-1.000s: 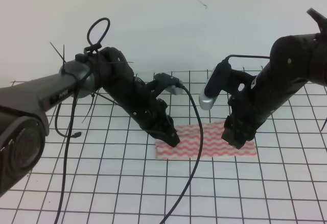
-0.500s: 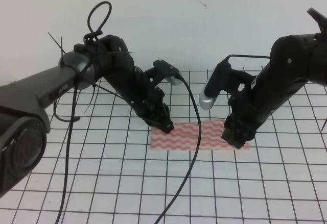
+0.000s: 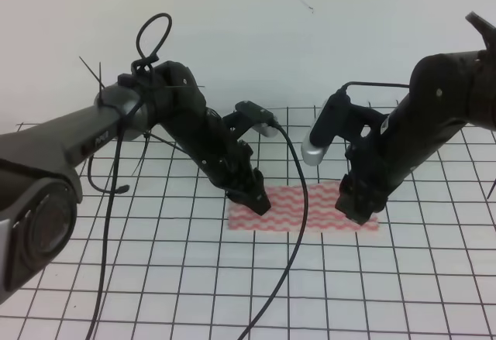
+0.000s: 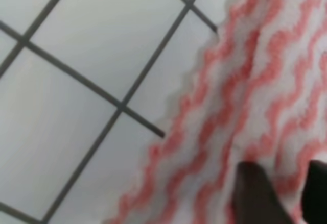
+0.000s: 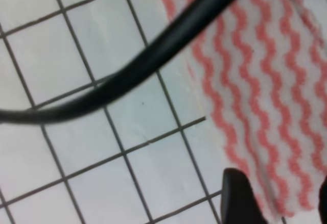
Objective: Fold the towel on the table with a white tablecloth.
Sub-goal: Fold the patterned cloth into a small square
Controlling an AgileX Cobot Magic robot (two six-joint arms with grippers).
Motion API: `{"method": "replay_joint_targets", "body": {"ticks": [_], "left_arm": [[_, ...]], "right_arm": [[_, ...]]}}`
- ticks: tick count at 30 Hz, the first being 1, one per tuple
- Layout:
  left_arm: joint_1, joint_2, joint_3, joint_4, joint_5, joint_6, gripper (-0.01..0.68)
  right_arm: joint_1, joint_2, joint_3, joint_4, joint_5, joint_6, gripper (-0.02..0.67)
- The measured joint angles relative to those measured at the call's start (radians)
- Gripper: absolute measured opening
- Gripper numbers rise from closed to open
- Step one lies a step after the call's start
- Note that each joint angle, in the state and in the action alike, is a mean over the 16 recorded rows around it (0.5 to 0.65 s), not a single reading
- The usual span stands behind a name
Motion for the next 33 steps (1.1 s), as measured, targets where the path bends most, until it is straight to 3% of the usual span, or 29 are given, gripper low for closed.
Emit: {"method": "replay_joint_targets", "body": {"ticks": [6, 13, 27, 33], "left_arm": [[0.007, -0.016, -0.001, 0.028, -0.016, -0.041, 0.323], [0.020, -0.013, -0.002, 0.063, -0.048, -0.076, 0.290], [0.028, 0.014, -0.002, -0.017, -0.019, -0.046, 0.220], [0.027, 0.011, -0.001, -0.058, 0.042, -0.046, 0.218]], "right_arm": [[0.000, 0.014, 0.001, 0.038, -0.039, -0.010, 0.329], [0.000, 0.069, 0.001, 0.086, -0.101, -0.025, 0.306], [0.000, 0.175, 0.001, 0.100, -0.178, -0.034, 0.065], [0.000, 0.191, 0.001, 0.096, -0.174, -0.034, 0.007]]}}
